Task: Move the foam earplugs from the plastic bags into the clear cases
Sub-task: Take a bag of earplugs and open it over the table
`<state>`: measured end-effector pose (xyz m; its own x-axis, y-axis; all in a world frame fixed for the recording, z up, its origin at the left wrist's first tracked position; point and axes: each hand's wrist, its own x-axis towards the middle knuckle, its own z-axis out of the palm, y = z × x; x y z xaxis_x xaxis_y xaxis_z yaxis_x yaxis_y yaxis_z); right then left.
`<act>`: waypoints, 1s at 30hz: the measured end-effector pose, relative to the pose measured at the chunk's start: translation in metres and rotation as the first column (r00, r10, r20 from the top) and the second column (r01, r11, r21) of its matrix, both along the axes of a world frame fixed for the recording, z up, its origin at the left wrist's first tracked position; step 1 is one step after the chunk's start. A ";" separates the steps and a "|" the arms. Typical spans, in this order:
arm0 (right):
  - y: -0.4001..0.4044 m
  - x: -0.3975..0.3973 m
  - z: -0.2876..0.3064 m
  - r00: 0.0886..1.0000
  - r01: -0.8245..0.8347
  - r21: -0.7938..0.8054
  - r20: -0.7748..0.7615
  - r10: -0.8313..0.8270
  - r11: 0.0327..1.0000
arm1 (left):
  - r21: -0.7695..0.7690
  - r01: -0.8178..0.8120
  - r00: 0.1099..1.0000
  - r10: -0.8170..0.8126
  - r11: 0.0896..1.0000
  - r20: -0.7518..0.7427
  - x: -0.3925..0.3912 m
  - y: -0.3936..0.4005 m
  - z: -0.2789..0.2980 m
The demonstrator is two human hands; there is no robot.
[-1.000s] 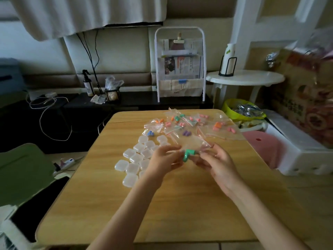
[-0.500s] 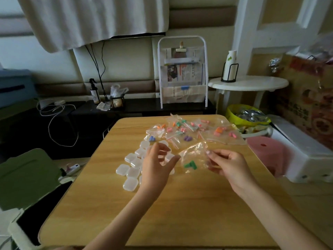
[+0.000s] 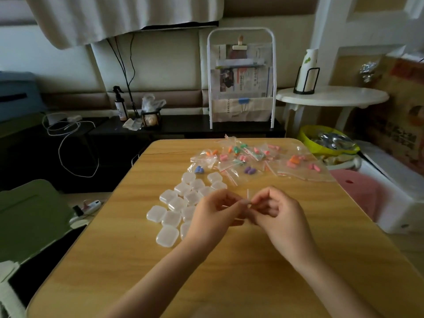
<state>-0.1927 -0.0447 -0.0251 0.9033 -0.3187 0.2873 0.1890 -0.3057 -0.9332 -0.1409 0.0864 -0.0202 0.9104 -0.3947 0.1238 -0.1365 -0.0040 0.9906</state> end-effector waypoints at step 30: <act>0.022 -0.005 -0.009 0.995 -0.059 0.240 0.087 0.039 0.969 | 0.038 -0.061 0.975 0.051 0.997 0.217 -0.027 -0.016 -0.003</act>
